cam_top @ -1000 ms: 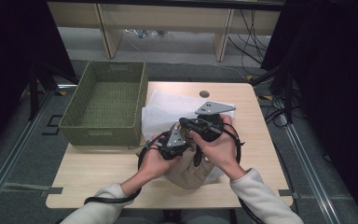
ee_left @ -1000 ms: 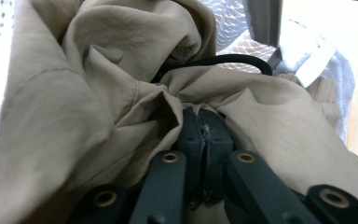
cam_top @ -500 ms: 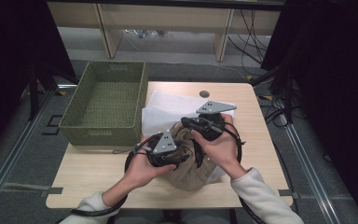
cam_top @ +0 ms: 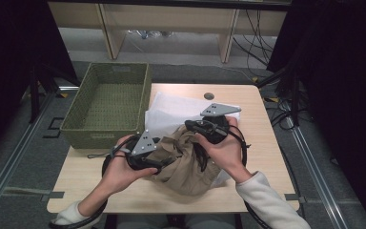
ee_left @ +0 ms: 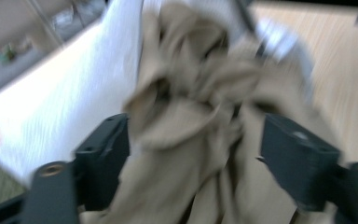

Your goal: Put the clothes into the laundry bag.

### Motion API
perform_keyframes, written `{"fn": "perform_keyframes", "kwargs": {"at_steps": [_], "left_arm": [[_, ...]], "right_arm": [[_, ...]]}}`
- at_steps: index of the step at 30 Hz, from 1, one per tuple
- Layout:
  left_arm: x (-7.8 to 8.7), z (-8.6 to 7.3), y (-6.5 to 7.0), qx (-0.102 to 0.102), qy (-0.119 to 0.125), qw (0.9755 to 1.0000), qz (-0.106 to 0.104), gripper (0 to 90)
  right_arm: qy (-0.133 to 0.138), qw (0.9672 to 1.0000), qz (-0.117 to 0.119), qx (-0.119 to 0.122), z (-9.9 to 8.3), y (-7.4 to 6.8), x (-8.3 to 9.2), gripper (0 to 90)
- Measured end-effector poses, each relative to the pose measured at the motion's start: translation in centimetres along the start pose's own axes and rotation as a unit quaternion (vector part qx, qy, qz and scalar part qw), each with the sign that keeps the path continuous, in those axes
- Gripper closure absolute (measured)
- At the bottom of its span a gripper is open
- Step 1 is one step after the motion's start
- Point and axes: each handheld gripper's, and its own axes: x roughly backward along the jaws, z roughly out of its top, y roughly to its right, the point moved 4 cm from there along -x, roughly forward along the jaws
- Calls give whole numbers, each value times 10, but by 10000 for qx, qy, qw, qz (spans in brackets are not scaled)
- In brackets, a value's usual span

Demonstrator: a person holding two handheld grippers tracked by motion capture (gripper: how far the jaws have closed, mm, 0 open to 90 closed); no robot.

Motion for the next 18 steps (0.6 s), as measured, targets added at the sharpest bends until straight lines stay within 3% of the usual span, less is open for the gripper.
{"fn": "perform_keyframes", "kwargs": {"at_steps": [2, 3, 5, 10, 13, 15, 17, 18], "left_arm": [[-9, -11, -7, -28, -180, 9998, 72, 176], [-15, -20, -12, -57, -369, 9993, 60, 176], [-27, -33, -17, -101, -635, 9979, -13, 175], [-51, -50, -16, -157, -889, 9958, -132, 244], [-61, -51, -13, -229, -919, 9951, -276, 366], [-66, -51, -11, -365, -1000, 9938, -332, 479], [-70, -50, -8, -488, -1071, 9922, -404, 602], [-71, -49, -6, -436, -1097, 9921, -429, 668]], "right_arm": [[60, 9998, -38, 171, 1, 2, -2, 897], [45, 10000, 20, 70, 0, 0, -2, 897], [31, 9999, 76, 90, 0, -1, -2, 897], [24, 9999, 34, 142, 0, 1, -3, 897], [19, 9999, 21, 140, 0, 1, -3, 897], [-37, 10000, 55, -63, -1, -1, -2, 897], [-54, 10000, 9, 36, -1, 0, -2, 897], [-61, 10000, 13, 35, -1, 0, -2, 897]]}}
